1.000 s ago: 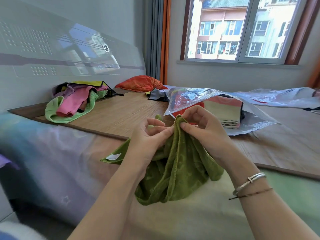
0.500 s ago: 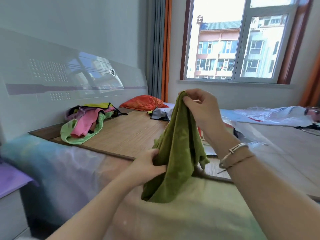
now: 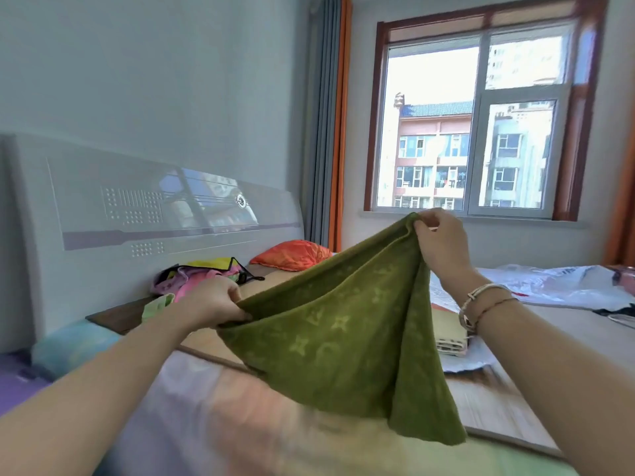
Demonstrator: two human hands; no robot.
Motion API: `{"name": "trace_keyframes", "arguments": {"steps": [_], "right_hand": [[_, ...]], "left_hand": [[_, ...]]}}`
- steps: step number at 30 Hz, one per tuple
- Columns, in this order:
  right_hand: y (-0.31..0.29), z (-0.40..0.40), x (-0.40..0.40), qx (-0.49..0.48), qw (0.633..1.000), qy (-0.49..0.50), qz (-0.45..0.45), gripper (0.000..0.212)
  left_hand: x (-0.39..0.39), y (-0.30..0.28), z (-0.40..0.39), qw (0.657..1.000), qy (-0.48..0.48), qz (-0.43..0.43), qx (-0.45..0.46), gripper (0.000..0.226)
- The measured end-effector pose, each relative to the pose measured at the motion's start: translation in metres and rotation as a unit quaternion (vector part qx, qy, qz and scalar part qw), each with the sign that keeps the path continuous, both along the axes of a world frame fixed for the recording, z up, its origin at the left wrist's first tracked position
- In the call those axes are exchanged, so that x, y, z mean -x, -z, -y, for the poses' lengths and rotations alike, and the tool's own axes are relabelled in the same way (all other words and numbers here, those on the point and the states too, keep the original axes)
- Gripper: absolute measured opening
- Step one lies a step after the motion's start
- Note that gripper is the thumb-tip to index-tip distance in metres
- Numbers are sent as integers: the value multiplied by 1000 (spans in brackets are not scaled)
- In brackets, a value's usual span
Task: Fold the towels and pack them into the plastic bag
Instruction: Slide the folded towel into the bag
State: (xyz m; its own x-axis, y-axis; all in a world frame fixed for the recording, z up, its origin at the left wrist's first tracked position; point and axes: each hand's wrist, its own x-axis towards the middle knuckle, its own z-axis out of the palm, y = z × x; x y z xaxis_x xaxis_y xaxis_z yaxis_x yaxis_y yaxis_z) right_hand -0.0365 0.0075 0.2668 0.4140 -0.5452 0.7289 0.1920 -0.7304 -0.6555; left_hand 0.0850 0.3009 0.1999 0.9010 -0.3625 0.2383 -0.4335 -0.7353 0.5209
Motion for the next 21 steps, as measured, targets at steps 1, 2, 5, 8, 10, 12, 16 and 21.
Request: {"name": "trace_keyframes", "arguments": {"steps": [1,2,5,8,10,12,16,21], "right_hand": [[3,3,2,-10,1000,5,-1,17],[7,6,4,-18,1000,10,-3,18],[14,11,8,-31,999,17,-8,20],[13,18,12,-57,998,26,11,22],[9,24,15,-71,997,27,29,22],[9,27,17,-89,994,24,66,21],[19,33,19,-101,983,29,150,12],[58,55,0,-108,991,35,-68,16]], "left_hand": [[1,-4,-3,1000,-15,2,-16,18],[3,-8,-4,999,-29,3,-17,16],[6,-21,-4,989,-44,-92,104,10],[7,-42,0,935,-29,-229,270,8],[5,-54,0,888,20,-277,367,18],[4,-64,-3,830,84,-314,453,29],[3,-70,-5,821,124,-319,457,31],[-15,-27,12,947,-69,-213,230,22]]}}
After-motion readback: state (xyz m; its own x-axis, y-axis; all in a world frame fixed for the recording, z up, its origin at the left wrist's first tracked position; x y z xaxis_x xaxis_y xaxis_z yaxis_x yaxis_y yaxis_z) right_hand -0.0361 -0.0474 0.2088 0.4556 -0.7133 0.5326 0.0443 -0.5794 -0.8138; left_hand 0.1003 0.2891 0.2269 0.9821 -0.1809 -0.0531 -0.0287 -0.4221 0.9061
